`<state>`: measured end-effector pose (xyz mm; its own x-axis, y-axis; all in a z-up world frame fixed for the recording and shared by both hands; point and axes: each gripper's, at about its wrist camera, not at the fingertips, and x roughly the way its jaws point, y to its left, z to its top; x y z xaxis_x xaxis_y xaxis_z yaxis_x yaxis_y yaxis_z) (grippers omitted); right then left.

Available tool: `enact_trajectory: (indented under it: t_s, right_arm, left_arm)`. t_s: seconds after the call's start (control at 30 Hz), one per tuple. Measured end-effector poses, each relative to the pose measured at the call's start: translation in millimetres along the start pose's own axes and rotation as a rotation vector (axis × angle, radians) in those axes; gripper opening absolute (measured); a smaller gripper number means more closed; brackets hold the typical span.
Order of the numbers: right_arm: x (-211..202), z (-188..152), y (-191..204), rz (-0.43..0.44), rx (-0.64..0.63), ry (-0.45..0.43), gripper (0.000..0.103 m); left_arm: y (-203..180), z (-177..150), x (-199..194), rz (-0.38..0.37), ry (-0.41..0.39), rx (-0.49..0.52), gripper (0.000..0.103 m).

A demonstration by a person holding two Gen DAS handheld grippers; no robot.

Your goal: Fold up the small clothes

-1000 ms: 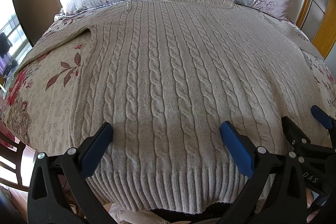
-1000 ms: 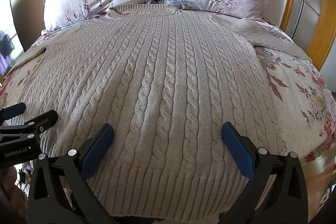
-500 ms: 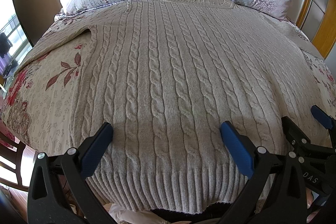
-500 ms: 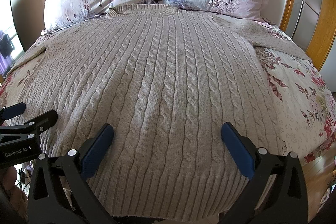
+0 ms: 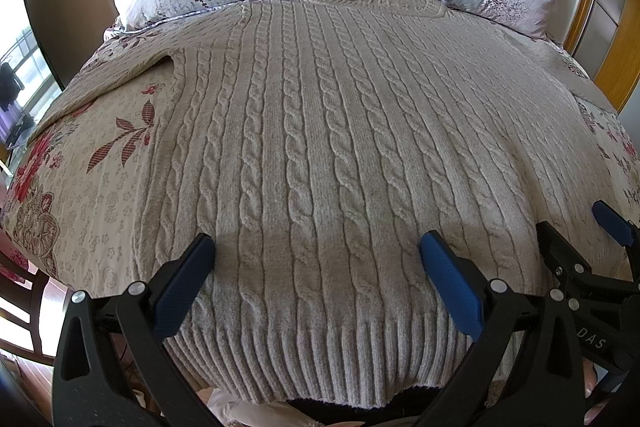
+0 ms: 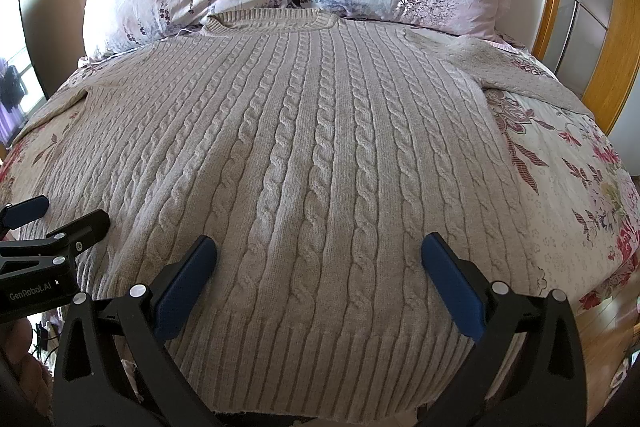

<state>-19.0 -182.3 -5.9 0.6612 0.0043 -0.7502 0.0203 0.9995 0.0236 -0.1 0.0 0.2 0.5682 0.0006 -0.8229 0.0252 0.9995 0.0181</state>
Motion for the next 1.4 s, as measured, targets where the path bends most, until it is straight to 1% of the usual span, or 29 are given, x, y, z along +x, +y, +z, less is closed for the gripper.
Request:
enact_trajectory:
  t_s: [1.07, 1.2, 1.4]
  right_arm:
    - [0.7, -0.7, 1.1, 0.001, -0.004, -0.001, 0.102]
    - [0.6, -3.4, 0.3, 0.011, -0.018, 0.009, 0.102]
    - [5.1, 4.1, 0.3, 0.036, -0.054, 0.033, 0.102]
  left_arm:
    - [0.0, 0.0, -0.1, 0.000, -0.001, 0.000, 0.101]
    - [-0.1, 0.7, 0.3, -0.001, 0.009, 0.003, 0.101]
    - [-3.3, 9.8, 5.1, -0.007, 0.032, 0.013, 0.101]
